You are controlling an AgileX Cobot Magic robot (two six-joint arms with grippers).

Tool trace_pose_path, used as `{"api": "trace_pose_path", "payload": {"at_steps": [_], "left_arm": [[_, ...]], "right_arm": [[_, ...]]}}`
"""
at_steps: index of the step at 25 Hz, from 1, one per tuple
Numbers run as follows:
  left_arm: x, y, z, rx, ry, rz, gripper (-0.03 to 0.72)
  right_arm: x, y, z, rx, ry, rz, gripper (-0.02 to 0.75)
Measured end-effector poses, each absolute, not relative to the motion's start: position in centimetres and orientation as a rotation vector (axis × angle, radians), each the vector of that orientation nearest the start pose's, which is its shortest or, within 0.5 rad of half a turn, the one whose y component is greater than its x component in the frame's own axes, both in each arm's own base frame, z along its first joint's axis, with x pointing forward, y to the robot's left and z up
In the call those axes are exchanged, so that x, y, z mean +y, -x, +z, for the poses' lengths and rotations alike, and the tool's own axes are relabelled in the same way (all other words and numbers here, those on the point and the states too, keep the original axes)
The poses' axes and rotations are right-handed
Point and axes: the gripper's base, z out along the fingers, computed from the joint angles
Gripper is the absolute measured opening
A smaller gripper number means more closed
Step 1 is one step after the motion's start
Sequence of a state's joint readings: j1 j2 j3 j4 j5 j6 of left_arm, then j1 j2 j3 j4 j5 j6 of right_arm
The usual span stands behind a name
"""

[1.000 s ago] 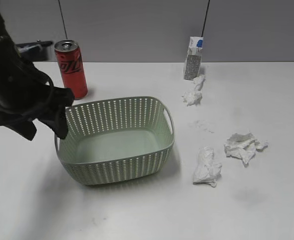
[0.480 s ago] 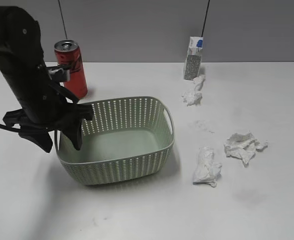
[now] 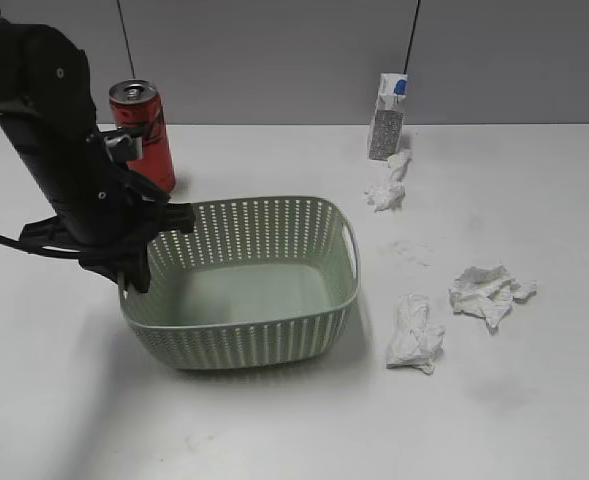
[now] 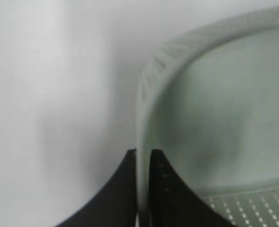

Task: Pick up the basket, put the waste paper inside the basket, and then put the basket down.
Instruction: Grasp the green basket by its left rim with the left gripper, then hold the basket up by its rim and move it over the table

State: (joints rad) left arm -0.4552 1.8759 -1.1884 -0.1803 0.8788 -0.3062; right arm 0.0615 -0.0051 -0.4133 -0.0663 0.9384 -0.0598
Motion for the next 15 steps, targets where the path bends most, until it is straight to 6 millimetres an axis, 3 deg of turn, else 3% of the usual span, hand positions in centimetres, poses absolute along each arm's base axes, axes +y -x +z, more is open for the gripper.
{"api": "trace_pose_path", "payload": {"at_steps": [2,8,12,15], "left_arm": [[-16.5,-30.9,16.8,3.092,-0.06,-0.265,0.013],[-16.3,-30.6,17.2,3.116,-0.064,-0.255,0.005],[-15.9,-30.2,19.6,3.05,-0.093,-0.258,0.005],[-15.5,-29.9,21.5,2.994,-0.112,-0.265,0.005]], "right_arm": [[-0.4,-0.9,26.3,2.0,0.126,-0.078,0.561],[-0.4,-0.9,26.3,1.999,0.126,-0.07,0.561],[-0.1,-1.3,27.1,1.989,0.123,-0.032,0.56],[0.7,-2.9,28.0,2.06,0.114,0.083,0.547]]}}
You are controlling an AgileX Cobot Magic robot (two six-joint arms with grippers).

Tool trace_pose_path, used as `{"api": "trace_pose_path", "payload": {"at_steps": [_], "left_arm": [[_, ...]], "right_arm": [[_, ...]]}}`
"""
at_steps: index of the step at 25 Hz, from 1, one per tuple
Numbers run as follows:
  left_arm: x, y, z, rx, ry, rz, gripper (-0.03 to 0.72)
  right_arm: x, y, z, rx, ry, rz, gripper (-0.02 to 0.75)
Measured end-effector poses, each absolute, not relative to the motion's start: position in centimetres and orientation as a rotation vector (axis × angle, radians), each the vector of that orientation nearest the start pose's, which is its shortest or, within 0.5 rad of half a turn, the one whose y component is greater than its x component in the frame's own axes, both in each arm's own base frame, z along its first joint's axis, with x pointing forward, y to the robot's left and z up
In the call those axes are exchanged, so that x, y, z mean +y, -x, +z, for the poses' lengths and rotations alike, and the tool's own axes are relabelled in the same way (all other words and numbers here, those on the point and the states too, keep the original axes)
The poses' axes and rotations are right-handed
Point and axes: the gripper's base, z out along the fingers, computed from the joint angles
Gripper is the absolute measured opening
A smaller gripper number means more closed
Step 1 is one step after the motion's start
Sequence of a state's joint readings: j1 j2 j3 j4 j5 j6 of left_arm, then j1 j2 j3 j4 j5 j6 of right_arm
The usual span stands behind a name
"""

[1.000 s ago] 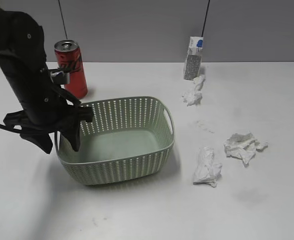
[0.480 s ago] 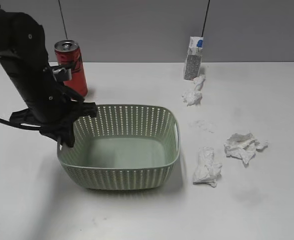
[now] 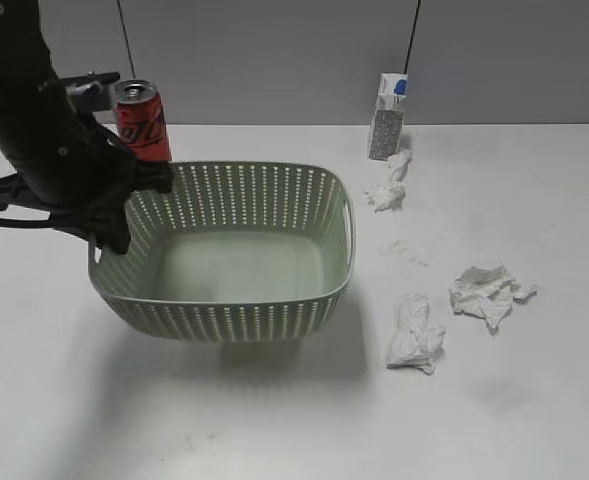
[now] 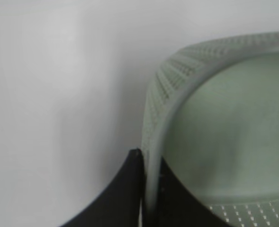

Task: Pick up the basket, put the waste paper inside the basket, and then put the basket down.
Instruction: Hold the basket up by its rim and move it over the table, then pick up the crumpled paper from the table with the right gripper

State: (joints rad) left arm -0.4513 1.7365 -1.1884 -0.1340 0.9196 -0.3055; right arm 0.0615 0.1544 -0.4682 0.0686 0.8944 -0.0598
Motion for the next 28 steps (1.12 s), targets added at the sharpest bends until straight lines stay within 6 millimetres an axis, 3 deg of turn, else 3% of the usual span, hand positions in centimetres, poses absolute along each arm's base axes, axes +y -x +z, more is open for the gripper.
{"api": "trace_pose_path", "payload": {"at_steps": [7,11,16,20,23,28], "left_arm": [[-15.3,-29.7,22.1,2.967,-0.126,-0.255,0.005],[-15.3,-29.7,22.1,2.967,-0.126,-0.255,0.005],[-15.4,-29.8,22.2,2.964,-0.126,-0.257,0.005],[-15.4,-29.8,22.2,2.955,-0.125,-0.261,0.005],[-15.4,-29.8,22.2,2.954,-0.125,-0.261,0.005],[-15.4,-29.8,22.2,2.955,-0.125,-0.261,0.005]], "right_arm": [[2.5,-10.6,28.6,2.285,0.086,0.3,0.529],[3.3,-16.1,27.6,2.416,0.153,0.344,0.528],[3.7,-23.4,23.9,2.591,0.187,0.347,0.528],[4.8,-28.1,20.6,2.67,0.281,0.304,0.528],[6.6,-30.6,18.1,2.7,0.429,0.247,0.528],[8.4,-32.3,13.8,2.76,0.546,0.151,0.528]]}}
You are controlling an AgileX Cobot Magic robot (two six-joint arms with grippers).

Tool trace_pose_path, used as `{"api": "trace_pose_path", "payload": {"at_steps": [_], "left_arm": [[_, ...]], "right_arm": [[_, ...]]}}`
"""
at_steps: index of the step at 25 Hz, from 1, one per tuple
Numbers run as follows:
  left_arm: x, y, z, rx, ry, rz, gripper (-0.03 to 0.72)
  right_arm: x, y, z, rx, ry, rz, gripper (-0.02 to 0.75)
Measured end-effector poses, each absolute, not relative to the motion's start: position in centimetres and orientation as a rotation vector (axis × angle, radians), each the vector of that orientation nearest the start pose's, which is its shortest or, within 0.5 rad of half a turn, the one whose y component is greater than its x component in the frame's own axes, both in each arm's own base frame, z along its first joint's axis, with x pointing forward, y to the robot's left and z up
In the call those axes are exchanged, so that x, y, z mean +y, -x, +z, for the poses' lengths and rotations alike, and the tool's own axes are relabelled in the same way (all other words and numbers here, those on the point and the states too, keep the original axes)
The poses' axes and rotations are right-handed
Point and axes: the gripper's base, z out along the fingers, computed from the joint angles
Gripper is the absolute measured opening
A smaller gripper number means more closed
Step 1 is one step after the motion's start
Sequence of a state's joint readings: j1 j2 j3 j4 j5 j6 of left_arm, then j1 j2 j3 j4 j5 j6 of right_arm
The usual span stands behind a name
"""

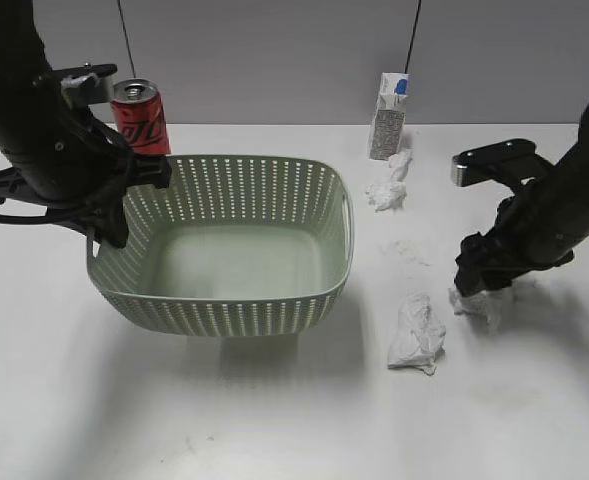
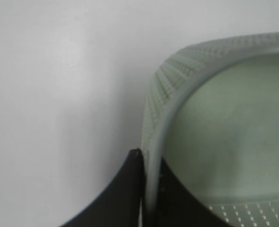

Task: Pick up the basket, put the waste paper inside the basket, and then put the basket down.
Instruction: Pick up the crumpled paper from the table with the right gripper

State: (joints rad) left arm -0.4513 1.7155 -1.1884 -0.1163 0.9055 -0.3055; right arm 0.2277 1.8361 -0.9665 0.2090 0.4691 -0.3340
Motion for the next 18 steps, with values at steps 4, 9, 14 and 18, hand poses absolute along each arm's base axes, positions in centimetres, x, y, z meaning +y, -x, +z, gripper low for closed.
{"api": "trace_pose_path", "payload": {"at_steps": [4,9,14,18], "left_arm": [[-15.4,-29.8,22.2,2.956,-0.125,-0.26,0.005],[-15.4,-29.8,22.2,2.956,-0.125,-0.26,0.005],[-15.4,-29.9,22.2,2.954,-0.125,-0.261,0.005],[-15.4,-29.9,22.2,2.953,-0.124,-0.261,0.005]], "right_arm": [[8.0,-32.7,11.6,2.811,0.517,0.093,0.528],[8.1,-33.0,11.0,2.811,0.506,0.085,0.465],[8.2,-33.2,10.9,2.81,0.484,0.096,0.093],[8.3,-32.9,11.8,2.799,0.482,0.115,0.045]]}}
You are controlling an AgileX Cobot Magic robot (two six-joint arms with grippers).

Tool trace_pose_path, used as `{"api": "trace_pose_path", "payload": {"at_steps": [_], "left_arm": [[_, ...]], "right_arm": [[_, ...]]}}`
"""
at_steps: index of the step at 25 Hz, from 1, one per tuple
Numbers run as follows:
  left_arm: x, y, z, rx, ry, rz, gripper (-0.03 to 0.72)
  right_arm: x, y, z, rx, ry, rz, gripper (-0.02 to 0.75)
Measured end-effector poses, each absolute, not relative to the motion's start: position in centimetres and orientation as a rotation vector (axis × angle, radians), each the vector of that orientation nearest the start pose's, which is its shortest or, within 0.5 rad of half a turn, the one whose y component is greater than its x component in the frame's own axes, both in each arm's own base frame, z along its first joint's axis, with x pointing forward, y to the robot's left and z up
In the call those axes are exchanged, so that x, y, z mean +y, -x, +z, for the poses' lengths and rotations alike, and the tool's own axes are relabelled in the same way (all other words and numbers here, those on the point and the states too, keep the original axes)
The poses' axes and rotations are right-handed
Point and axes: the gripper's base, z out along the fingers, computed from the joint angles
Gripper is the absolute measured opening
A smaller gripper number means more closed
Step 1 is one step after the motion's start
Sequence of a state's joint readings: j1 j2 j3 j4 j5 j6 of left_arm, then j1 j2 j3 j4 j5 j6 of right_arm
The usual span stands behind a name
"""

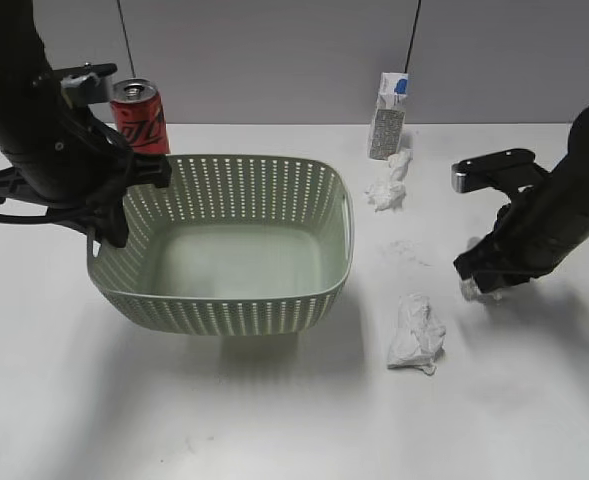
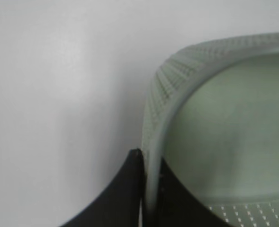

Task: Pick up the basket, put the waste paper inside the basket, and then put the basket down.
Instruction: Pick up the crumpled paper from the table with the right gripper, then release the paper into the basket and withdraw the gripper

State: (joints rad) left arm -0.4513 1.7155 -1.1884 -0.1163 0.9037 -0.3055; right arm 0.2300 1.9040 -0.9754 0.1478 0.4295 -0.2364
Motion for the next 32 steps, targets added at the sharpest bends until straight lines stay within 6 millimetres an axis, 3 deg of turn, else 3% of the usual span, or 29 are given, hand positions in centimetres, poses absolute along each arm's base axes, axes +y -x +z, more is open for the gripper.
{"api": "trace_pose_path", "payload": {"at_steps": [3,5,8,12,15,18,22,24,28,32], "left_arm": [[-15.4,-29.9,22.2,2.953,-0.124,-0.262,0.005],[-15.4,-29.9,22.2,2.953,-0.124,-0.262,0.005],[-15.4,-29.9,22.2,2.944,-0.123,-0.266,0.005],[-15.5,-30.1,22.2,2.923,-0.121,-0.275,0.005],[-15.5,-30.1,22.2,2.921,-0.12,-0.277,0.005],[-15.5,-30.1,22.2,2.921,-0.12,-0.277,0.005],[-15.5,-30.1,22.2,2.921,-0.12,-0.277,0.005],[-15.5,-30.1,22.2,2.921,-0.12,-0.277,0.005],[-15.5,-30.1,22.2,2.921,-0.12,-0.277,0.005],[-15.4,-30.1,22.2,2.923,-0.127,-0.266,0.005]], "right_arm": [[9.4,-32.3,15.4,2.696,0.529,0.159,0.045],[10.8,-31.3,19.1,2.564,0.597,0.205,0.043],[13.8,-29.0,24.7,2.34,0.716,0.3,0.043],[18.5,-25.9,29.6,2.084,0.842,0.427,0.043],[21.4,-24.9,29.6,2.007,0.903,0.467,0.043],[23.3,-25.2,27.6,2.011,0.937,0.462,0.107],[24.5,-26.3,24.5,2.07,0.962,0.436,0.487],[24.8,-26.5,24.2,2.082,0.978,0.436,0.617],[24.6,-26.5,26.1,2.105,0.947,0.469,0.628],[21.4,-26.2,28.1,2.223,0.884,0.419,0.603]]}}
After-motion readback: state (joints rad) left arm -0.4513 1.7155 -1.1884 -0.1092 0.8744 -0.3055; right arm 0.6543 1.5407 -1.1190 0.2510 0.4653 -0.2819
